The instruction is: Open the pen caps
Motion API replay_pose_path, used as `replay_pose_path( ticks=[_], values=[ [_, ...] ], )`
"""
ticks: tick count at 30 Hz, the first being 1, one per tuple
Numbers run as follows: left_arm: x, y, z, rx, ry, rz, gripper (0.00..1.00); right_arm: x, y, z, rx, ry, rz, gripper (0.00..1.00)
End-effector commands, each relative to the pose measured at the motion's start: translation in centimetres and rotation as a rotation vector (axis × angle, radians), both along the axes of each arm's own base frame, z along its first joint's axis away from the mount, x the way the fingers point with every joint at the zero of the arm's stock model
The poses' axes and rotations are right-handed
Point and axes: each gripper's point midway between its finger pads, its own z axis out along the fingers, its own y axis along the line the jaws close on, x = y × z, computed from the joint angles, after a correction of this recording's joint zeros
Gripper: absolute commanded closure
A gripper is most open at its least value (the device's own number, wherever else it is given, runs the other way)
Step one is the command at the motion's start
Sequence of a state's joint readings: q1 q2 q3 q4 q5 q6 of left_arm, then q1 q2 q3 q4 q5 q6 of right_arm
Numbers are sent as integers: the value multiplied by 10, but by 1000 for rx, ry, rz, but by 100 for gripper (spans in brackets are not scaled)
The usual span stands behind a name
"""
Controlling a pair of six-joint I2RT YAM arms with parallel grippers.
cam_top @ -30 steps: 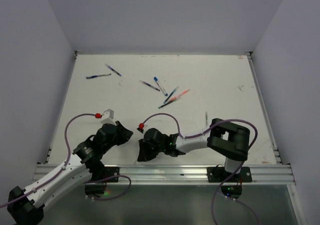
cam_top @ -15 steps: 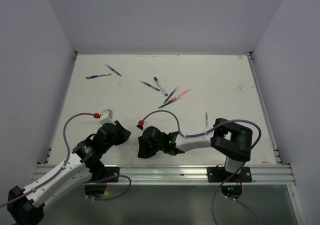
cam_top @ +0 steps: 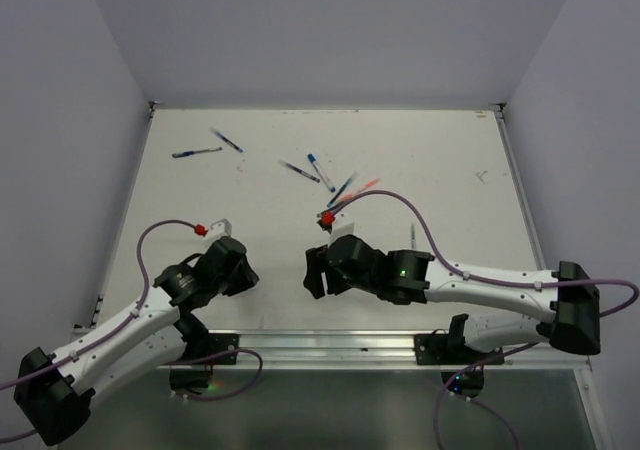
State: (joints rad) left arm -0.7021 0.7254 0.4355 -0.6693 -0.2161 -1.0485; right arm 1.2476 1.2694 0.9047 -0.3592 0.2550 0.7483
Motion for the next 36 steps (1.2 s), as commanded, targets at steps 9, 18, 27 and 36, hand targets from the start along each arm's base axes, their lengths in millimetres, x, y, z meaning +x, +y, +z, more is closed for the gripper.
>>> replay_pose_path(
  ticks=[9, 18, 27, 36],
  values=[
    [-35, -6, 0, 72, 148, -110, 71, 3, -56, 3, -71, -58, -51, 30],
    [-60, -26, -18, 191, 229, -197, 65, 0, -66, 11, -33, -70, -52, 30],
    [-74, -32, -22, 207, 255, -237, 69, -6, -82, 12, -10, -70, -62, 29],
    [-79, -27, -32, 298, 302, -147, 63, -11, -96, 35, 34, -74, -74, 29]
  ],
)
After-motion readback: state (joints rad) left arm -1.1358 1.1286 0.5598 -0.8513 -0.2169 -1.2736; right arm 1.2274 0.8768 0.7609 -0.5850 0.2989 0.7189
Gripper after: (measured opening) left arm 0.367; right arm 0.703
